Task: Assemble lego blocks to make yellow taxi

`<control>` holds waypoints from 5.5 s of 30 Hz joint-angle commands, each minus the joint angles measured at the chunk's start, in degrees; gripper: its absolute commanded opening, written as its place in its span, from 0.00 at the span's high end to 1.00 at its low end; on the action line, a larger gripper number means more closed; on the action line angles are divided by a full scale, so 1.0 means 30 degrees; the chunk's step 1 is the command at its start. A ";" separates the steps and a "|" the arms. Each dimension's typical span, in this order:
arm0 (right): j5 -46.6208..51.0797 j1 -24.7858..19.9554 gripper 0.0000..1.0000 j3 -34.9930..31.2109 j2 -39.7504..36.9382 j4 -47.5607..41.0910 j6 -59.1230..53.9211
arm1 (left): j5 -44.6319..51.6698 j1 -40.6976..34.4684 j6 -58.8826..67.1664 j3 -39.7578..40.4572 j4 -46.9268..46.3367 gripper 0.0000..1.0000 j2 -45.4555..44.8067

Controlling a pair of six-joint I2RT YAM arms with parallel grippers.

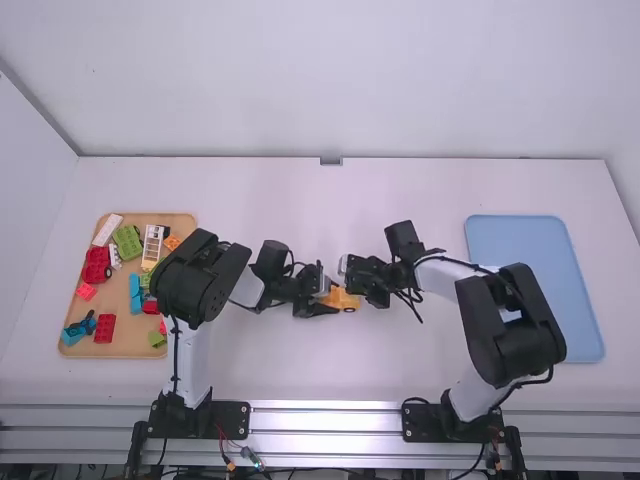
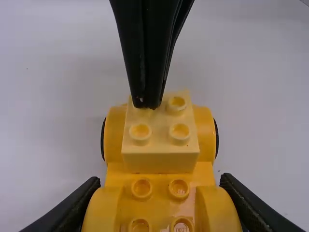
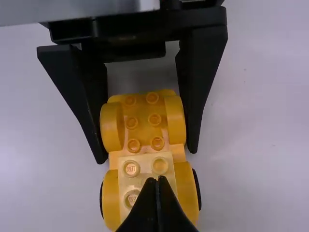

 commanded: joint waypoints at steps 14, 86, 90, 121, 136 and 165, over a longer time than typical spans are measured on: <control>0.3759 0.1056 1.00 -0.0736 0.0525 0.0787 0.0488 | -0.1100 -0.0087 -0.0007 -0.0255 -0.0430 0.77 0.0444; -0.1792 -0.4233 0.01 -0.0750 -0.4306 0.4575 0.7227 | -1.9584 1.6546 -2.4516 1.3974 -2.8028 0.11 -0.4750; -0.1807 -0.4269 0.01 -0.0750 -0.4306 0.4590 0.7206 | -1.8090 1.6560 -2.4523 1.4753 -2.8006 0.11 -0.3643; -0.1698 -0.4248 0.02 -0.0714 -0.4306 0.5173 0.8000 | -1.9992 1.6524 -2.7110 1.2509 -2.6928 0.44 -0.3526; -0.1712 -0.4255 0.02 -0.0714 -0.4306 0.5166 0.8014 | -1.9620 1.6524 -2.7787 1.1424 -2.5864 0.56 -0.3526; -0.1719 -0.4255 0.01 -0.0714 -0.4306 0.5442 0.8072 | -1.9103 1.6313 -2.8523 0.9435 -2.3037 0.56 -0.3526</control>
